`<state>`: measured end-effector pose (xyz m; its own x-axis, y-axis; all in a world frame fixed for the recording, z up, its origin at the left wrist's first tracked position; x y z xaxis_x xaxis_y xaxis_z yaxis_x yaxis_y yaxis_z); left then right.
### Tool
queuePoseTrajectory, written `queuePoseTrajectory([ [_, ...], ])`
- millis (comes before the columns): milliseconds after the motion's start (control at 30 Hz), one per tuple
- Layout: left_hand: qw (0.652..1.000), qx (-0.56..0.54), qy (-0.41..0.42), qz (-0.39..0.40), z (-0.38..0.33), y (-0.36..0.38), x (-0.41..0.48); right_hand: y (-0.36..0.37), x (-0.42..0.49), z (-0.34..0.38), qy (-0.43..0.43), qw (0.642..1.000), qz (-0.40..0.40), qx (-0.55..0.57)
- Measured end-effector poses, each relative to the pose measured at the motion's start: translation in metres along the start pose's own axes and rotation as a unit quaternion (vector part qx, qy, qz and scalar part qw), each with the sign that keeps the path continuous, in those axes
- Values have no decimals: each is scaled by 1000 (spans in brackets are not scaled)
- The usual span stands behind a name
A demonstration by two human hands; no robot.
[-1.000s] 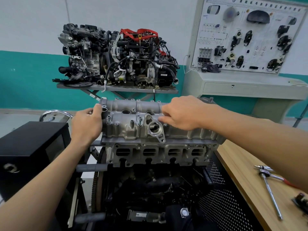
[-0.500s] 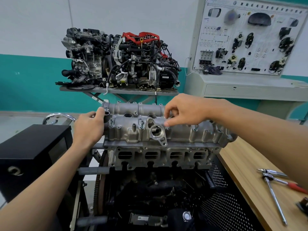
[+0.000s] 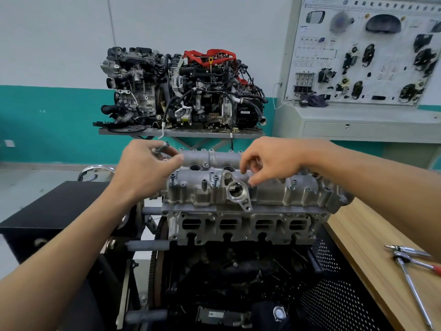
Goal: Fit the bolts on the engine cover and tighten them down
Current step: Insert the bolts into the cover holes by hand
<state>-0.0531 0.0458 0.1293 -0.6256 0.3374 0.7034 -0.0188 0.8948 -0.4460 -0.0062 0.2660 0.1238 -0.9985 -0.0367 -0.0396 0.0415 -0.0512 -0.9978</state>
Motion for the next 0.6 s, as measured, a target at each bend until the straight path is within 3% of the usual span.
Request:
queuePoseTrajectory([
  [100, 999, 23, -20, 30, 3, 2, 2, 13, 5, -5, 23, 998, 44, -42],
  [200, 997, 45, -39, 49, 16, 4, -3, 4, 9, -1, 29, 983, -36, -176],
  [267, 995, 63, -43, 58, 23, 6, -8, -12, 10, 8, 24, 986, -96, -137],
  [333, 994, 80, -40, 58, 26, 7, -10, -28, 9, 28, -7, 991, -128, -28],
  [433, 993, 108, -29, 47, 24, 7, -10, -30, 12, 66, -45, 994, -100, 25],
  [600, 991, 118, -40, 48, 26, 7, -10, 0, 27, 85, 14, 993, -14, -119],
])
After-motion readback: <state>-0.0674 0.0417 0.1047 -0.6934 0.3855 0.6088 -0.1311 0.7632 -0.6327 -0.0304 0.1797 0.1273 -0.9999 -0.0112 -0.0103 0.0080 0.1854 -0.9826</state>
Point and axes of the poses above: each hand's wrist, its own x-axis towards the middle knuckle, its own y-axis out of the palm, z = x × y, the point moved 10 cm from there along x, towards the middle knuckle, and after that the axes turned 13 degrees about y, right-handed, at the moved point
